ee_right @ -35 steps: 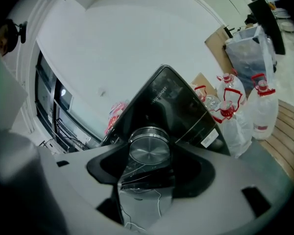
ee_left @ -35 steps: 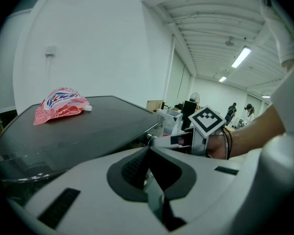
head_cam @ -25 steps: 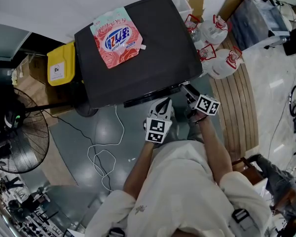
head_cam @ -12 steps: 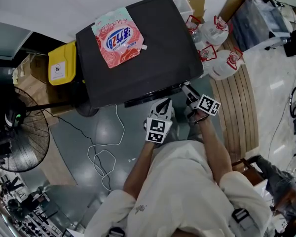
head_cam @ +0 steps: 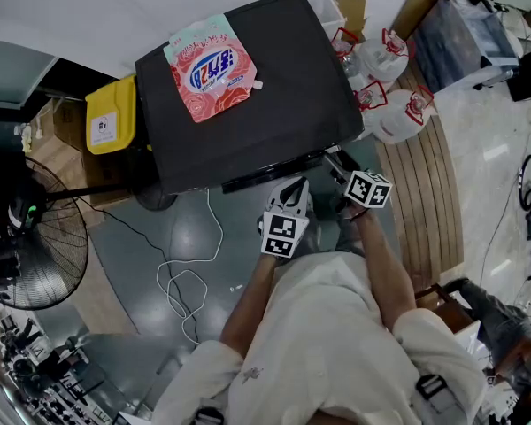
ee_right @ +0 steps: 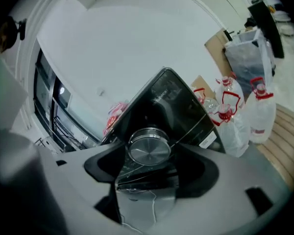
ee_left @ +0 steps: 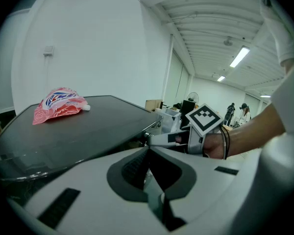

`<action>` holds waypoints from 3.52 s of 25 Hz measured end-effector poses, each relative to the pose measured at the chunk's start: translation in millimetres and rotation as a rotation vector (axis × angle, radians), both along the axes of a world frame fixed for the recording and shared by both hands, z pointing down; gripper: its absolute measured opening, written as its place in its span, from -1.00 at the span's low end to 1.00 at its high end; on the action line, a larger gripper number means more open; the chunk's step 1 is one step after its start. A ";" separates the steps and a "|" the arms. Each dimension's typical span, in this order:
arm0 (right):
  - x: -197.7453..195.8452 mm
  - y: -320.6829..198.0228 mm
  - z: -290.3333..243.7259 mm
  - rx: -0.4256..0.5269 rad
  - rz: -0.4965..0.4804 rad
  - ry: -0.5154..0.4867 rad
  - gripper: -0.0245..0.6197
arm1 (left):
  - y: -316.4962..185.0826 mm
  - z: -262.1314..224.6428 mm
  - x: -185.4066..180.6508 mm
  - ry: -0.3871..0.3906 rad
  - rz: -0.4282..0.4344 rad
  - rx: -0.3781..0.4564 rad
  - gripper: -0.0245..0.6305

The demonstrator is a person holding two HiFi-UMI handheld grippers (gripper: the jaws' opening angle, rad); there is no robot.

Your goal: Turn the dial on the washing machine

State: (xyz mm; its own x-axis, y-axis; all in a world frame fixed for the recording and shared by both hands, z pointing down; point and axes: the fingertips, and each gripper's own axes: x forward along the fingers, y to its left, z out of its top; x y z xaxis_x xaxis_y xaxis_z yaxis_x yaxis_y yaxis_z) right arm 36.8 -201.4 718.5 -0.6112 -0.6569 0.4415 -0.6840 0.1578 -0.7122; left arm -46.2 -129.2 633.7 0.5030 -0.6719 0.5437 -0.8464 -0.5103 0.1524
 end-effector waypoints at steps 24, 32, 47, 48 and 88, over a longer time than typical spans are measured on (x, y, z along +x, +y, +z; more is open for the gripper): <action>-6.5 4.5 -0.4 0.256 -0.228 0.676 -0.01 | 8.1 0.6 -5.7 -0.002 -0.001 0.003 -0.89; -11.7 3.1 -1.0 0.296 -0.260 0.746 -0.08 | 7.2 3.0 -6.7 -0.004 -0.006 0.004 -0.89; -6.2 3.3 0.0 0.216 -0.193 0.559 -0.08 | 10.6 1.5 -9.6 0.002 -0.015 0.003 -0.89; -6.0 3.6 -0.5 0.210 -0.188 0.541 -0.08 | 11.1 1.2 -9.5 0.002 -0.014 0.004 -0.89; 2.0 1.5 2.5 0.009 0.044 -0.012 -0.09 | 12.0 2.4 5.1 0.002 0.021 0.000 -0.89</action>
State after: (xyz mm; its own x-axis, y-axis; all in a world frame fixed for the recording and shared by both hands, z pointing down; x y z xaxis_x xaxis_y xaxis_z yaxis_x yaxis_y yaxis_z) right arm 38.8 -199.9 720.9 -0.5871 -0.6870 0.4282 -0.6817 0.1344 -0.7191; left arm -41.2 -117.2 636.2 0.5183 -0.6612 0.5423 -0.8350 -0.5283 0.1539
